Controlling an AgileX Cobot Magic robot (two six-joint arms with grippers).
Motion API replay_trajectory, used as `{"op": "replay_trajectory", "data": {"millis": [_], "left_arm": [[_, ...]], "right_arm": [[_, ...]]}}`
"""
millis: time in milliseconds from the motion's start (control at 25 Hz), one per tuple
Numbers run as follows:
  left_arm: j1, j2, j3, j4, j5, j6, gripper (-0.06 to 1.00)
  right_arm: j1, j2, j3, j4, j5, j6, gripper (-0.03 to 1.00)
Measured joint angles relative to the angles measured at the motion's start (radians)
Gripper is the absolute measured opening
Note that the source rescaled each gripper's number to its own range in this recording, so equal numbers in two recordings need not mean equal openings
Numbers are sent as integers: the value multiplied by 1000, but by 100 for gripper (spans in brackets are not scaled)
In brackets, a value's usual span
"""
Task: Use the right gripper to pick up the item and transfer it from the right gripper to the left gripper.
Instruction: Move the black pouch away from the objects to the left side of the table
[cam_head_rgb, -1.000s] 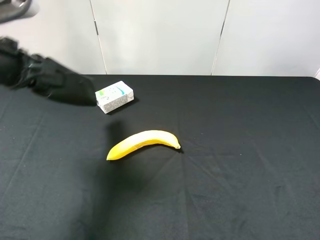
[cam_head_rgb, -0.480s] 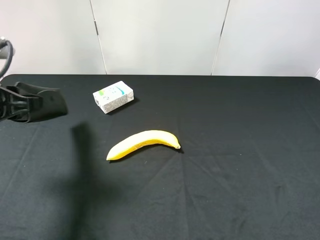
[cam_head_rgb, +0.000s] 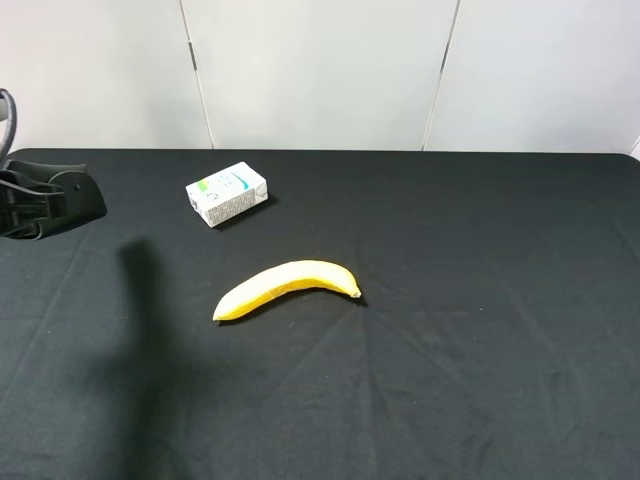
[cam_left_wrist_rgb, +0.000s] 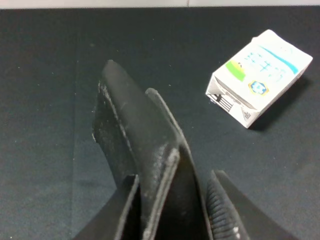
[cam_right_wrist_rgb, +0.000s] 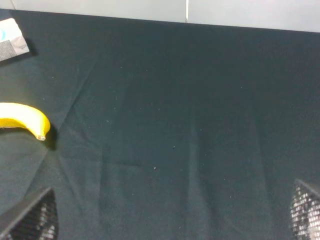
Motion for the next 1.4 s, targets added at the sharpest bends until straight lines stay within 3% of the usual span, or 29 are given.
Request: {"op": "replay_trajectory", "data": {"millis": [440, 1040, 1160, 1240, 1360, 1400], "left_arm": [[-110, 34, 0, 73, 0, 0, 0], [-113, 206, 0, 78, -57, -34, 0], [-113, 206, 0, 124, -57, -39, 0], [-113, 206, 0, 158, -58, -39, 11], [-113, 206, 0, 172, -64, -41, 66], [-113, 206, 0, 172, -64, -41, 66]], "right_arm": [[0, 0, 0, 0, 1, 0, 100], [0, 0, 0, 3, 1, 0, 100], [0, 0, 0, 3, 1, 0, 100], [0, 0, 0, 3, 1, 0, 100], [0, 0, 0, 3, 0, 0, 100], [0, 0, 0, 3, 0, 0, 100]]}}
